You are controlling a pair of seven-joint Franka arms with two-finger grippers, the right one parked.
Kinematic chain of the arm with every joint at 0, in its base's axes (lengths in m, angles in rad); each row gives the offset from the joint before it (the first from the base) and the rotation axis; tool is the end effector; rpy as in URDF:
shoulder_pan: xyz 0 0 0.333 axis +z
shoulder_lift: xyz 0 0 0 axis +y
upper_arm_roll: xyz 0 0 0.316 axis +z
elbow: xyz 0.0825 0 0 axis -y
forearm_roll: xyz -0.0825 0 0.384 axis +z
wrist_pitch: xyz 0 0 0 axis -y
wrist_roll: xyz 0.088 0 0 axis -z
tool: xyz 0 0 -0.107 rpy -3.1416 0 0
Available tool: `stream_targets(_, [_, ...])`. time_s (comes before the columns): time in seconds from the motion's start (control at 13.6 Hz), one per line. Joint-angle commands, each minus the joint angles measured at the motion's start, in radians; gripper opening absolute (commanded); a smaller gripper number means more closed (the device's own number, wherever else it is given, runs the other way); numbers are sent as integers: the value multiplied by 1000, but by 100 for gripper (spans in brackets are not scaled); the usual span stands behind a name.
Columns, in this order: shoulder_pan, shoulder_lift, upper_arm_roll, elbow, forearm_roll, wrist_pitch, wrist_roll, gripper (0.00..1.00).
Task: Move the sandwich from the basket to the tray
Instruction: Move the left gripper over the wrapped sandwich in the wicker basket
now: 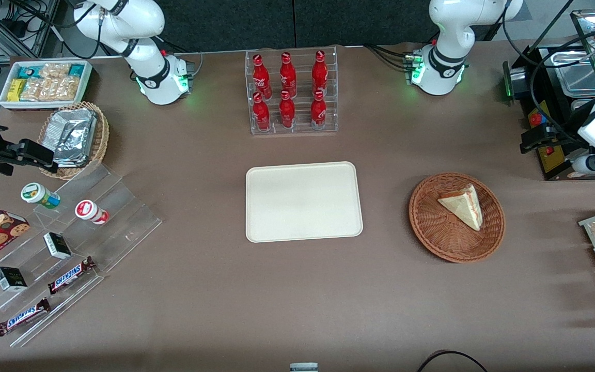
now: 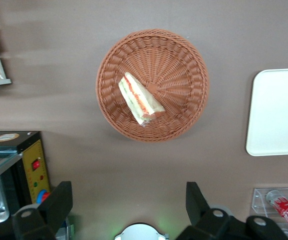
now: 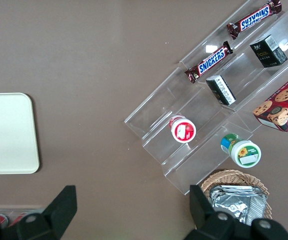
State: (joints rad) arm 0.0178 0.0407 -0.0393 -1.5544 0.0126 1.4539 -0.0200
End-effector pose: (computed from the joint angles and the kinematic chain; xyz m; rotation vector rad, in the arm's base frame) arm 0.5532 -0.0100 0.6002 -3.1199 0.0016 0.2202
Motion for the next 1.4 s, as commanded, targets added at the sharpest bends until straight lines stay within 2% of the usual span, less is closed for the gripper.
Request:
stream_targets(0.0, [14, 13, -17, 27, 21, 5, 15, 100])
stream_targets(0.37, [22, 56, -13, -25, 30, 52, -20, 100])
stream_targets(1.03, [14, -11, -16, -559, 17, 675, -522, 100])
stream_targets(1.18, [14, -22, -16, -660, 17, 793, -578, 100])
stream_targets(1.33, [16, -18, -16, -702, 12, 851, -595, 100])
